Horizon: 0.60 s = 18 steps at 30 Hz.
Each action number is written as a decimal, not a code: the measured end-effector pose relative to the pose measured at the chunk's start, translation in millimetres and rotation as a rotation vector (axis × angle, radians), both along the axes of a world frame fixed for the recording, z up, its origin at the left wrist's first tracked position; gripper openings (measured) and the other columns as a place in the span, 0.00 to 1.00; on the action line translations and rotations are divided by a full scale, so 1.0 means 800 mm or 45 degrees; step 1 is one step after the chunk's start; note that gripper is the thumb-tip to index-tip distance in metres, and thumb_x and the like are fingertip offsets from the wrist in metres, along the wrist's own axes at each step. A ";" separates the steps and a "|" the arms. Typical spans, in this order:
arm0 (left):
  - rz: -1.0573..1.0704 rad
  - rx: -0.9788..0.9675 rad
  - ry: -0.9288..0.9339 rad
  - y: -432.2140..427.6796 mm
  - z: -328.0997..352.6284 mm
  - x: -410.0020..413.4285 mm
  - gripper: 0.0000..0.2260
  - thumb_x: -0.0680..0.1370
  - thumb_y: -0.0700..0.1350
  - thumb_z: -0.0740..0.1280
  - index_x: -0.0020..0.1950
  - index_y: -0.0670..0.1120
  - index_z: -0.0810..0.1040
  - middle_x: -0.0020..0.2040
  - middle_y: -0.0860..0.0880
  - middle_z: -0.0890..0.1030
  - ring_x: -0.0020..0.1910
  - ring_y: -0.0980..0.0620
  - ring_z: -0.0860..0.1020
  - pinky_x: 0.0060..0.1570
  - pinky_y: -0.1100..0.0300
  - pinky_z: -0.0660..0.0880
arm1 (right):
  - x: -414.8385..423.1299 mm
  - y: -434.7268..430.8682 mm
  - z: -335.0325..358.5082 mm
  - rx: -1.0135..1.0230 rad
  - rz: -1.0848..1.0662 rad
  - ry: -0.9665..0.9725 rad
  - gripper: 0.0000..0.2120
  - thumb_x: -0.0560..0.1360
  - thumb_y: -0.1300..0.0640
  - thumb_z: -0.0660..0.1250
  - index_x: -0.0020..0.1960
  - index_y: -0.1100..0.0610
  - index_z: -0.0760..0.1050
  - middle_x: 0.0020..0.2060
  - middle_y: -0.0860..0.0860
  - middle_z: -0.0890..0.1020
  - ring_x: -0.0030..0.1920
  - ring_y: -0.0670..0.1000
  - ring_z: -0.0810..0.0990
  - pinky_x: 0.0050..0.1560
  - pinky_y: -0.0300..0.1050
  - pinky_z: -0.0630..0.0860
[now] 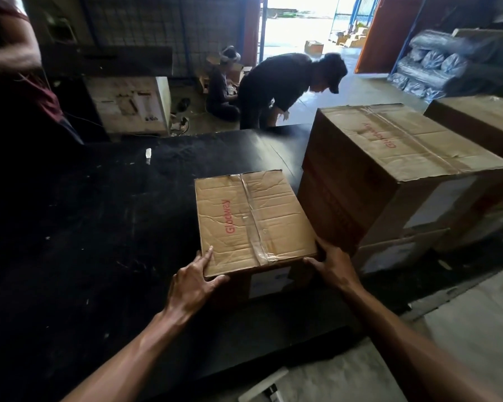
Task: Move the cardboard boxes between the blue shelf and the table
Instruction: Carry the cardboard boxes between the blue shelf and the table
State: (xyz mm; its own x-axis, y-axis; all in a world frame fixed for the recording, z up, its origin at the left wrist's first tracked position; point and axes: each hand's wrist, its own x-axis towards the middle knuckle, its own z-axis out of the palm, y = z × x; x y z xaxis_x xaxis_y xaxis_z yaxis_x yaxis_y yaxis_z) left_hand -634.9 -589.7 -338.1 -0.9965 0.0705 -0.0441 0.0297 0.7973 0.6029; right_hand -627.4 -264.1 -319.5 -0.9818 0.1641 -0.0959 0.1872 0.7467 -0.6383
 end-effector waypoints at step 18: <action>0.152 -0.002 -0.020 0.090 0.007 0.033 0.40 0.69 0.59 0.76 0.76 0.53 0.65 0.71 0.50 0.74 0.66 0.48 0.76 0.63 0.55 0.73 | 0.011 0.090 -0.012 0.078 0.210 0.080 0.27 0.76 0.53 0.69 0.73 0.56 0.68 0.67 0.55 0.77 0.66 0.58 0.75 0.65 0.46 0.69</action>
State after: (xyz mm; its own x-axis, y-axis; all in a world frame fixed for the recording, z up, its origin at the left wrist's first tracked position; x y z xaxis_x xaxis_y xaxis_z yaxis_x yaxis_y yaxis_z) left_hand -608.6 -517.7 -332.3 -0.9970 -0.0489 -0.0595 -0.0749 0.7955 0.6013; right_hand -618.9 -192.2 -329.0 -0.9996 0.0043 -0.0280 0.0202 0.8017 -0.5974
